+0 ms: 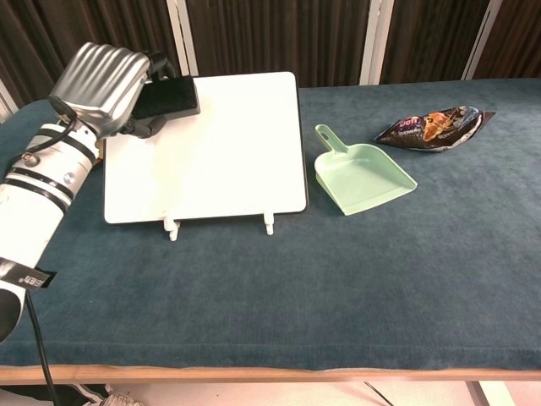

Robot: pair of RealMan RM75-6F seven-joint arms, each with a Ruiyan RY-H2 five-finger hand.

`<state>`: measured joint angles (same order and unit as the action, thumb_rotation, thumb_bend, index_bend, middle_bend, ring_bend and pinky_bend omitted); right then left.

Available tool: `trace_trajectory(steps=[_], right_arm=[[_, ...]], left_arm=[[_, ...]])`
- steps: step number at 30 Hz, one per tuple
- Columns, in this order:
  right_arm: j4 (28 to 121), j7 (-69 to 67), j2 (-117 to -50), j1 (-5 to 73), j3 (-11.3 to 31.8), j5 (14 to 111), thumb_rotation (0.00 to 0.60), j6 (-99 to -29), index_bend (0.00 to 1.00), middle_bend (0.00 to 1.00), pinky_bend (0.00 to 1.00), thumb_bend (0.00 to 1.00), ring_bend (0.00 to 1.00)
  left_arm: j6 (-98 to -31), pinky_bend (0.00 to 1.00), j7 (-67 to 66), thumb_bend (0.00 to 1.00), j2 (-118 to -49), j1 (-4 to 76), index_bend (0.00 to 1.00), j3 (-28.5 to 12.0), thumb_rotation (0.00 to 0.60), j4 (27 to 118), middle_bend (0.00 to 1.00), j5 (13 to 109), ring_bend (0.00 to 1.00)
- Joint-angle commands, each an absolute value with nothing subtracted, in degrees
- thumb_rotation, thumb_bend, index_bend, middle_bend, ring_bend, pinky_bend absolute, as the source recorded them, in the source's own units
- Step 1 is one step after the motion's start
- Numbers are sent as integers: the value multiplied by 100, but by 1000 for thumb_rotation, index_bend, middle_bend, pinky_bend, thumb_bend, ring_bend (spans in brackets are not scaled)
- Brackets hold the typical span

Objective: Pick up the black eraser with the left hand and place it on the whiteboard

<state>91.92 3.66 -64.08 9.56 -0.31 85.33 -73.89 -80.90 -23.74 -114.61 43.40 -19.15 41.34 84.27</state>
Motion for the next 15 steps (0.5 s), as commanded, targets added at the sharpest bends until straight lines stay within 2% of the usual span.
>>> trace_trajectory(steps=[1, 5, 10, 15], right_arm=[[9194, 368, -6408, 960, -32, 8535, 600, -7382, 0, 0, 0, 84, 0], [9196, 355, -6402, 958, -28, 8530, 600, -7387, 0, 0, 0, 84, 0], [9197, 345, -6396, 954, -30, 8535, 600, -7393, 0, 0, 0, 84, 0], [9199, 337, -6391, 950, -32, 8539, 600, -7399, 0, 0, 0, 84, 0]], left_arm=[[-8026, 479, -2350, 450, -11551, 4424, 667, -1892, 600, 3968, 828, 8352, 661], [-8035, 446, -2392, 414, -11591, 4472, 569, -1854, 600, 3787, 740, 8319, 606], [-7808, 367, -2516, 337, -11568, 4435, 398, -1846, 600, 3865, 561, 8105, 482], [-7673, 318, -2705, 289, -11520, 4430, 308, -1849, 600, 4038, 427, 7954, 401]])
